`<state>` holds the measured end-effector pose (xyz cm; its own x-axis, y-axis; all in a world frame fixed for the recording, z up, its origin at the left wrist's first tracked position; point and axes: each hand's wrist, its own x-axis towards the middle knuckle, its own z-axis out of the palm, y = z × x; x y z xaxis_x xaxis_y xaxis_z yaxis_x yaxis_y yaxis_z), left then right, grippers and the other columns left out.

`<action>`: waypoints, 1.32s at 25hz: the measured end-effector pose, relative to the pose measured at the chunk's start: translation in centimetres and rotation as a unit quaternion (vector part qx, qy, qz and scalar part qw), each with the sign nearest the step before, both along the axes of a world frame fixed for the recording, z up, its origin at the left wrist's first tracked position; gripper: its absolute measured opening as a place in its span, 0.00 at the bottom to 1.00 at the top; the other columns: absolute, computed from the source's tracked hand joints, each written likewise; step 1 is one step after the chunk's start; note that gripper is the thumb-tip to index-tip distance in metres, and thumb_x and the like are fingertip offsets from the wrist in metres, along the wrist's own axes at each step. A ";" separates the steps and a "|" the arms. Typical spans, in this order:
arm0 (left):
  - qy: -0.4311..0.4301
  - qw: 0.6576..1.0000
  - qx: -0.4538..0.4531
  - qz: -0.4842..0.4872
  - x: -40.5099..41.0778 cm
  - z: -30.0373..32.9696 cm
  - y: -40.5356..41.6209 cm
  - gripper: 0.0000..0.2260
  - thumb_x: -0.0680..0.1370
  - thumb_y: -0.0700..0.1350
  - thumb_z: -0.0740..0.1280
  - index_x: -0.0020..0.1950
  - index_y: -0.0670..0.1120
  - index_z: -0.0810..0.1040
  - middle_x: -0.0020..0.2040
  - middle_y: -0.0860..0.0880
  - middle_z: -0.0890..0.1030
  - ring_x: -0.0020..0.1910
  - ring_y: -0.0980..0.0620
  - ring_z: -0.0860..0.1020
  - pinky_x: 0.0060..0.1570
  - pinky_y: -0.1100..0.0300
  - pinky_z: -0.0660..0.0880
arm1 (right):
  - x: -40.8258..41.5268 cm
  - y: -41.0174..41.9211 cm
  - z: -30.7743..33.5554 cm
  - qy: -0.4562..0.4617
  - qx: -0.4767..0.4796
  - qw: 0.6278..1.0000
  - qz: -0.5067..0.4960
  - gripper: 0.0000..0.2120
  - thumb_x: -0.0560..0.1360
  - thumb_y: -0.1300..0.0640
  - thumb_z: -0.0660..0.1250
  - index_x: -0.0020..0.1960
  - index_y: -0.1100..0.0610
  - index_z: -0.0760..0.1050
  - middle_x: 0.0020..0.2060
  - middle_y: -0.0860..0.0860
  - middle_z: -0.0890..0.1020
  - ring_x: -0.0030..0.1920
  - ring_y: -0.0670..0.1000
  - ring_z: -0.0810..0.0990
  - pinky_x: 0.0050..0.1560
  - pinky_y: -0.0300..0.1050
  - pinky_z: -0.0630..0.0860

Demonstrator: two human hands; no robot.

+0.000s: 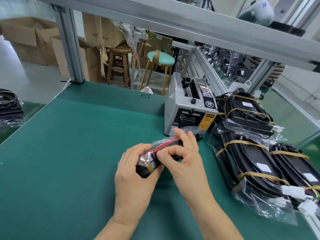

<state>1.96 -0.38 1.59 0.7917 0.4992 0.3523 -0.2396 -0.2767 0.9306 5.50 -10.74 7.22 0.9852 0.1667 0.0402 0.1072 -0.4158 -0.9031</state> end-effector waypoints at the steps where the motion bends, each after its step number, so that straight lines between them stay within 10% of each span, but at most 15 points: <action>1: 0.002 1.000 0.004 0.001 0.0 0.1 0.0 0.23 0.63 0.38 0.79 0.55 0.52 0.78 0.52 0.57 0.80 0.53 0.48 0.79 0.51 0.45 0.76 | 0.0 0.0 -0.1 -0.003 0.001 1.000 -0.001 0.04 0.70 0.54 0.72 0.37 0.47 0.81 0.63 0.24 0.63 0.69 0.26 0.46 0.76 0.56 0.45; 14: 0.002 0.998 -0.045 -0.051 -0.5 0.6 0.6 0.13 0.70 0.50 0.65 0.54 0.54 0.78 0.53 0.54 0.80 0.55 0.48 0.77 0.54 0.44 0.75 | 0.1 -0.2 -0.4 -0.005 0.006 1.000 0.001 0.03 0.71 0.53 0.72 0.38 0.49 0.81 0.64 0.27 0.66 0.71 0.29 0.47 0.75 0.57 0.45; 20: 0.010 0.997 -0.068 -0.029 -0.4 0.7 0.5 0.12 0.70 0.56 0.63 0.50 0.57 0.78 0.47 0.54 0.79 0.50 0.49 0.78 0.46 0.63 0.74 | -0.2 0.3 -0.4 -0.016 0.001 1.000 -0.010 0.04 0.70 0.54 0.72 0.37 0.47 0.80 0.63 0.27 0.66 0.71 0.29 0.47 0.76 0.56 0.46; 26: 0.009 0.994 -0.106 0.025 0.2 0.9 0.0 0.04 0.71 0.48 0.69 0.45 0.56 0.79 0.40 0.52 0.78 0.37 0.54 0.74 0.26 0.73 0.70 | -0.2 0.5 -0.6 -0.033 -0.001 0.999 -0.016 0.04 0.70 0.55 0.73 0.37 0.48 0.81 0.62 0.28 0.67 0.71 0.29 0.48 0.75 0.55 0.47; 33: 0.028 0.993 -0.110 0.032 0.3 0.4 0.1 0.09 0.74 0.41 0.70 0.45 0.56 0.80 0.39 0.58 0.79 0.36 0.55 0.75 0.39 0.64 0.74 | -0.3 0.9 -1.4 -0.086 0.037 0.994 -0.057 0.12 0.69 0.60 0.73 0.48 0.48 0.74 0.61 0.36 0.70 0.73 0.40 0.57 0.73 0.55 0.55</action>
